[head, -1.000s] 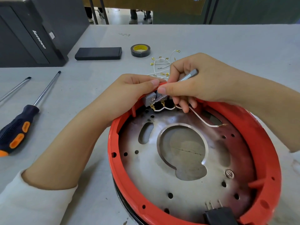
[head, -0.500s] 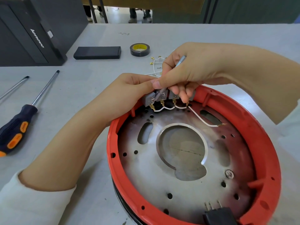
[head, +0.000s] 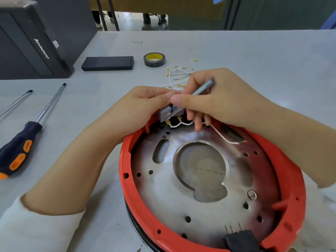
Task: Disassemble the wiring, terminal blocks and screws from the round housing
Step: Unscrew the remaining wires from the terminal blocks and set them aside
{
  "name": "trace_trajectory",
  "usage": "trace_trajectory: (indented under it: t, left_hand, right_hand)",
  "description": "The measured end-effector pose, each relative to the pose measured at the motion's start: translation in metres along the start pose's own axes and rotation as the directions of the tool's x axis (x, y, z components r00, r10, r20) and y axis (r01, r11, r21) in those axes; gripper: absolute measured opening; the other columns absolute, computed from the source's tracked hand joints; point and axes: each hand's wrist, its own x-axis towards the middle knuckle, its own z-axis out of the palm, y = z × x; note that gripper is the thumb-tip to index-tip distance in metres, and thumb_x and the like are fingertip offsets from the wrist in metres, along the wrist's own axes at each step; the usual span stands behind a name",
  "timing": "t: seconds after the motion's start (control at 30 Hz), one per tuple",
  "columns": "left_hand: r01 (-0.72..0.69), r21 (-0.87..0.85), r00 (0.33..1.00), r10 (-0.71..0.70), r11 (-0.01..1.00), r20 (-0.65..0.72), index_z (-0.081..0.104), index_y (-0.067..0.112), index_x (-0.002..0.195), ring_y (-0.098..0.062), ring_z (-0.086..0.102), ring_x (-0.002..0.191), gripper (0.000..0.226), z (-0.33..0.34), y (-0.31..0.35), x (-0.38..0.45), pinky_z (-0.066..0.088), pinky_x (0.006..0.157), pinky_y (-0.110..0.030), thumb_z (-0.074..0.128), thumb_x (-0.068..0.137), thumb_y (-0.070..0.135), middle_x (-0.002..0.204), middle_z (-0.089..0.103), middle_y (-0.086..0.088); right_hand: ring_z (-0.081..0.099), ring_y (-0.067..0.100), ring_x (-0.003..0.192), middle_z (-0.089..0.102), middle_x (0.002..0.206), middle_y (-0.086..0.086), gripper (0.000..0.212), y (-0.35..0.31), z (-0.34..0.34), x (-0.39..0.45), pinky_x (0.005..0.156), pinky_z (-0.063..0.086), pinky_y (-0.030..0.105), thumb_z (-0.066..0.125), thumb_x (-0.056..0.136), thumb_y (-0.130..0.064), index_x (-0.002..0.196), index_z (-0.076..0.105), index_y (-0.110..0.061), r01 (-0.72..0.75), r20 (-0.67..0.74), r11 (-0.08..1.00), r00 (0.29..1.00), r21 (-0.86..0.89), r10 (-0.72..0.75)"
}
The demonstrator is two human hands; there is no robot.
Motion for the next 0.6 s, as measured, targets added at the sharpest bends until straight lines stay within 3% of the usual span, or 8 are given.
trace_trajectory:
  t: [0.13, 0.27, 0.4, 0.6]
  left_hand:
    - [-0.022, 0.017, 1.000, 0.022, 1.000, -0.003, 0.069, 0.033, 0.092, 0.016, 0.063, 0.082, 0.027, 0.000, 0.000, 0.000, 0.041, 0.064, 0.002, 0.047, 0.099, 0.019, 0.081, 0.071, 0.028]
    - [-0.038, 0.037, 0.999, 0.038, 0.999, 0.008, 0.071, 0.031, 0.094, 0.010, 0.065, 0.091, 0.025, -0.002, -0.003, 0.002, 0.043, 0.075, -0.002, 0.049, 0.099, 0.019, 0.088, 0.073, 0.023]
    - [-0.056, 0.031, 0.998, 0.056, 0.998, 0.021, 0.074, 0.029, 0.089, 0.005, 0.066, 0.082, 0.031, -0.004, -0.005, 0.000, 0.049, 0.076, -0.008, 0.048, 0.097, 0.014, 0.083, 0.074, 0.016]
    - [-0.050, 0.002, 0.999, 0.050, 0.999, 0.022, 0.075, 0.021, 0.085, 0.002, 0.065, 0.076, 0.029, -0.004, -0.007, 0.001, 0.050, 0.073, -0.011, 0.049, 0.097, 0.014, 0.078, 0.074, 0.012]
  right_hand:
    - [0.058, 0.020, 0.037, 0.064, 0.054, 0.003, 0.031, -0.001, 0.003, -0.013, 0.039, 0.041, 0.017, 0.066, 0.091, -0.031, 0.069, 0.053, -0.012, 0.124, -0.058, 0.990, 0.990, -0.060, -0.127]
    - [0.057, 0.015, 0.038, 0.063, 0.057, 0.001, 0.029, -0.008, 0.008, -0.015, 0.043, 0.043, 0.018, 0.062, 0.093, -0.029, 0.068, 0.052, -0.018, 0.212, -0.033, 0.965, 0.975, -0.153, -0.219]
    - [0.059, 0.012, 0.044, 0.062, 0.062, -0.004, 0.027, -0.011, 0.010, -0.015, 0.053, 0.049, 0.030, 0.059, 0.093, -0.035, 0.073, 0.052, -0.017, 0.246, 0.027, 0.926, 0.968, -0.286, -0.249]
    - [0.059, 0.011, 0.047, 0.061, 0.059, -0.010, 0.027, -0.013, 0.009, -0.016, 0.056, 0.049, 0.030, 0.056, 0.094, -0.035, 0.073, 0.051, -0.019, 0.244, 0.067, 0.921, 0.970, -0.305, -0.235]
